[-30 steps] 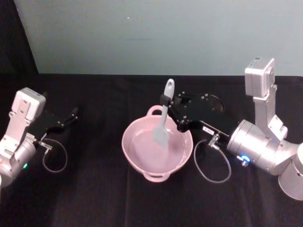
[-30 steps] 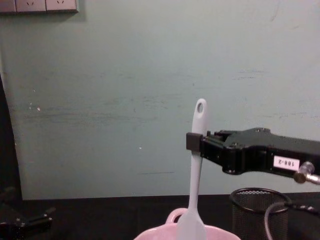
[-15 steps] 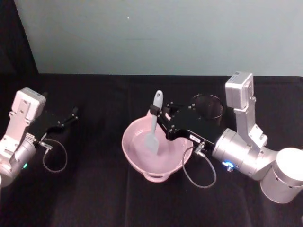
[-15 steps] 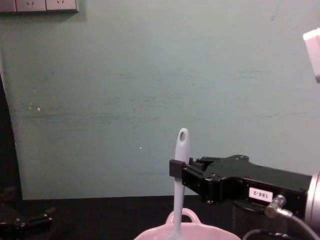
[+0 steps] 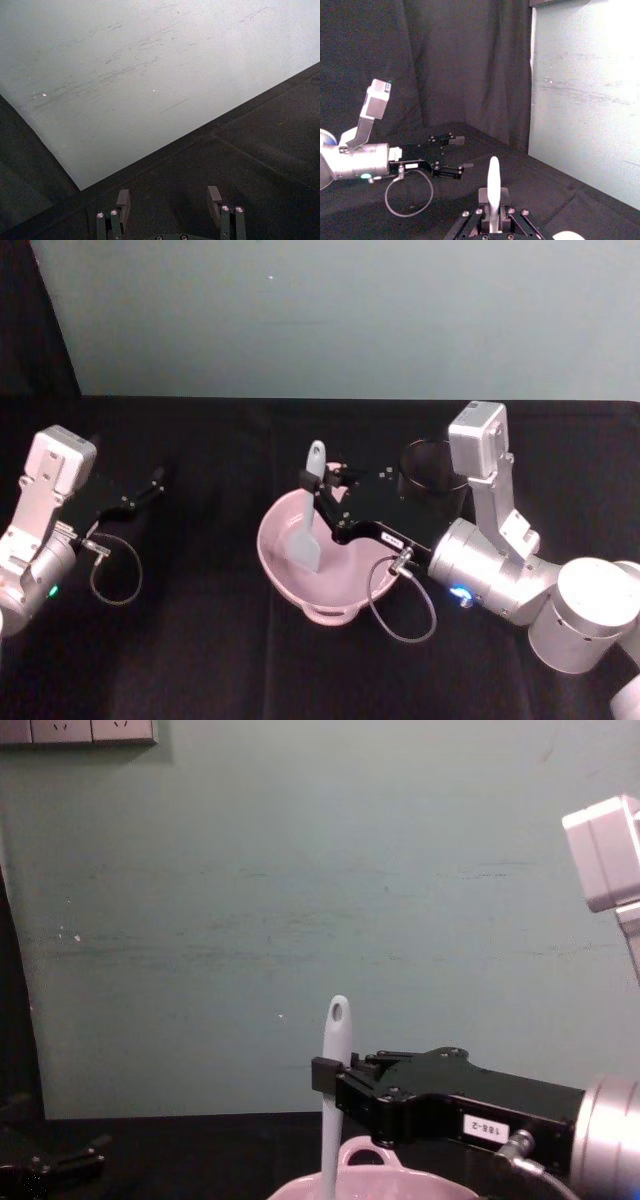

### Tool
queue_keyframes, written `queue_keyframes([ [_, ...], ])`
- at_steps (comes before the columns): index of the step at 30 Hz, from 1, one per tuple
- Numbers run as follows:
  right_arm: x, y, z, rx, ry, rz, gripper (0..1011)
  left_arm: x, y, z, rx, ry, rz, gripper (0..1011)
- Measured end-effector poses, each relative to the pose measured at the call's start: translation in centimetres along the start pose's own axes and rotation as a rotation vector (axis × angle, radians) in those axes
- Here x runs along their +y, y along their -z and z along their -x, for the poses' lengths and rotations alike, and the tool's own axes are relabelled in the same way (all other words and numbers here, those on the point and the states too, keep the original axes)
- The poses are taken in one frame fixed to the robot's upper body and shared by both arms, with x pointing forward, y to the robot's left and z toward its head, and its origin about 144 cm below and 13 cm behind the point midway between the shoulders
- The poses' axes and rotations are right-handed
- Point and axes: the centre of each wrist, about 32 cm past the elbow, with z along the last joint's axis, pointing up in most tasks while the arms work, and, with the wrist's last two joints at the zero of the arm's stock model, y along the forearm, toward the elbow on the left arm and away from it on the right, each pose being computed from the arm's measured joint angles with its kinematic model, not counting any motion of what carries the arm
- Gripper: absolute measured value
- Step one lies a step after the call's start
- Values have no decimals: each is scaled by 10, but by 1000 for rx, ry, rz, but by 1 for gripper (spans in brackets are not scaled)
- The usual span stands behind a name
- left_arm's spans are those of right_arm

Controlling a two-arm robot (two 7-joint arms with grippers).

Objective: Use the one hand to pick up the spoon and stir the clear water in the bowl.

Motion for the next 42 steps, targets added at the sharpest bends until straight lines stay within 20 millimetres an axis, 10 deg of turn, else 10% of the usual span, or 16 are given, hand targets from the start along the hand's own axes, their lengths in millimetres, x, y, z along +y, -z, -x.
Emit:
queue_keyframes([
  [18,20,10,-3,-70,160,-7,117,0,0,0,0,0,0,1011],
  [42,-32,-10,3,7,83,37,117,0,0,0,0,0,0,1011],
])
